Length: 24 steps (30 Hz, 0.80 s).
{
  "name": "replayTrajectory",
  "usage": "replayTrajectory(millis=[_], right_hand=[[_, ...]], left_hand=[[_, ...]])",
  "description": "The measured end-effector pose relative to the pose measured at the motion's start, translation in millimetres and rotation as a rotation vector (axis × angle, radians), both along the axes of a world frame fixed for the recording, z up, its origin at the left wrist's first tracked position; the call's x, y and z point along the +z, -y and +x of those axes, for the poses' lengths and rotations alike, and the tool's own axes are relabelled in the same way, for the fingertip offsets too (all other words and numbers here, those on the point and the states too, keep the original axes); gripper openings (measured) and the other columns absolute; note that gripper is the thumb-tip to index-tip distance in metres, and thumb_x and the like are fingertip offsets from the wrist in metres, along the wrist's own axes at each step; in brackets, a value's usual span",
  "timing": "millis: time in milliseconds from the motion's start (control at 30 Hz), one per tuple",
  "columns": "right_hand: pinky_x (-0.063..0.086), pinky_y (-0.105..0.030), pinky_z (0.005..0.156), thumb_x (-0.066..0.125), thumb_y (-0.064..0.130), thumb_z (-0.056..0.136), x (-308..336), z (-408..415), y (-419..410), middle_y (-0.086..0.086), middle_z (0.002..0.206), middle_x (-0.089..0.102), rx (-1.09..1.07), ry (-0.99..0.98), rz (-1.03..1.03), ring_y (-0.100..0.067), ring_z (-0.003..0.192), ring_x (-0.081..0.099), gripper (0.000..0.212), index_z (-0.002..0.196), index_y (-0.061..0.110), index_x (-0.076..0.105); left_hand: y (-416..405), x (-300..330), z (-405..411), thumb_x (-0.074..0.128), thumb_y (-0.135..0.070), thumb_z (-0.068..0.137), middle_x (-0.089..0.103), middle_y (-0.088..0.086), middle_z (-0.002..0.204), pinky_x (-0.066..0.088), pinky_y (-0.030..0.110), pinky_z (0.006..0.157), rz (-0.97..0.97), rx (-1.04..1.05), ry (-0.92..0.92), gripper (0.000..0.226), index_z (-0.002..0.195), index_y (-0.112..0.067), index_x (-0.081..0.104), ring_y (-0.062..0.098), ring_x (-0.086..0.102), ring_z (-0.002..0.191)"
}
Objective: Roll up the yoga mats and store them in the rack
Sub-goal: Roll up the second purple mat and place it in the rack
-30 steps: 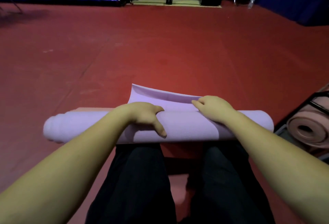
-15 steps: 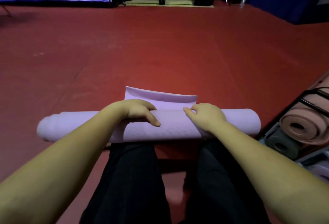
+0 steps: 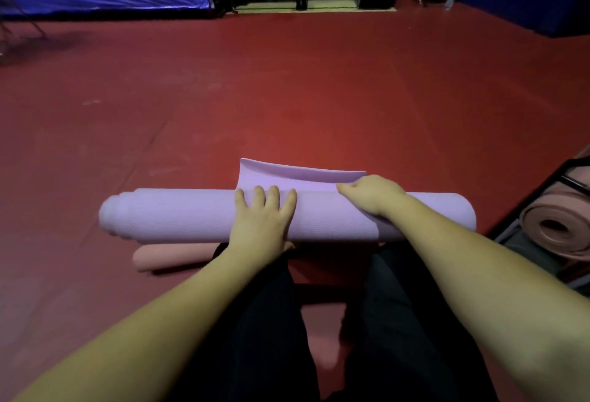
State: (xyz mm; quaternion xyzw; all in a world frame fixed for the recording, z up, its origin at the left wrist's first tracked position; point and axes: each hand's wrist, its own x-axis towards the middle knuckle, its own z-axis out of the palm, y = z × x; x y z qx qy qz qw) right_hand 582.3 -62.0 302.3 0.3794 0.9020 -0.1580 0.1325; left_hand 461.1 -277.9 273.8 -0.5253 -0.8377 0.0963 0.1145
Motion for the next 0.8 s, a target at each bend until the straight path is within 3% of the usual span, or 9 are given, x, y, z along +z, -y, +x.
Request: replayTrajectory(millis=[133,200,367,433,533,700,800], right_hand=[[0.037,-0.038,0.105,0.034,0.064,0.092,15,0,0,-0.01,0.149,0.046,-0.027,-0.01,-0.09,-0.028,0.131,0.048,0.069,0.138,0.018,0.055],[0.036,-0.035,0.101,0.037,0.058,0.095,28,1,2,-0.008,0.15,0.046,0.004,0.032,-0.142,-0.026,0.131,0.048,0.062,0.138,0.018,0.056],[0.043,-0.035,0.089,0.048,0.055,0.087,30,1,4,0.001,0.127,0.063,0.03,0.166,-0.324,-0.018,0.101,0.061,0.045,0.114,0.025,0.065],[0.042,-0.033,0.087,0.049,0.056,0.088,22,1,4,0.002,0.124,0.063,0.036,0.183,-0.358,-0.018,0.101,0.06,0.044,0.116,0.026,0.065],[0.039,-0.033,0.092,0.043,0.059,0.095,18,0,0,-0.004,0.134,0.058,0.068,0.115,-0.22,-0.024,0.114,0.056,0.053,0.125,0.021,0.064],[0.047,-0.037,0.083,0.032,0.056,0.1,12,17,-4,-0.008,0.106,0.068,0.114,-0.158,0.05,-0.026,0.09,0.054,0.049,0.086,0.018,0.061],[0.047,-0.039,0.083,0.029,0.061,0.098,2,36,3,-0.006,0.109,0.066,0.121,-0.169,0.122,-0.029,0.099,0.057,0.054,0.097,0.022,0.066]], left_hand=[[0,25,-8,0.061,-0.075,0.069,0.042,0.007,0.138,0.03,0.055,0.102,-0.065,-0.036,0.094,0.105,0.15,-0.023,0.019,0.031,0.041,0.122],[6,41,-10,0.06,-0.079,0.066,0.047,0.002,0.135,0.035,0.049,0.099,-0.081,-0.07,0.148,0.104,0.147,-0.027,0.023,0.03,0.044,0.12],[16,60,-10,0.065,-0.082,0.059,0.058,-0.005,0.121,0.041,0.04,0.084,-0.131,-0.114,0.32,0.09,0.129,-0.032,0.037,0.025,0.051,0.11],[15,56,-12,0.065,-0.083,0.058,0.059,-0.005,0.117,0.042,0.039,0.08,-0.165,-0.116,0.367,0.088,0.126,-0.034,0.039,0.024,0.051,0.107],[5,56,-20,0.066,-0.083,0.055,0.06,-0.006,0.109,0.044,0.038,0.077,-0.194,-0.087,0.482,0.084,0.12,-0.036,0.042,0.023,0.051,0.103],[-19,66,-42,0.079,-0.07,0.057,0.061,-0.012,0.11,0.045,0.036,0.084,-0.331,0.025,0.814,0.078,0.121,-0.04,0.047,0.018,0.055,0.1],[-34,67,-56,0.083,-0.058,0.064,0.06,-0.015,0.112,0.043,0.031,0.084,-0.378,0.079,0.983,0.068,0.122,-0.039,0.052,0.014,0.057,0.105]])
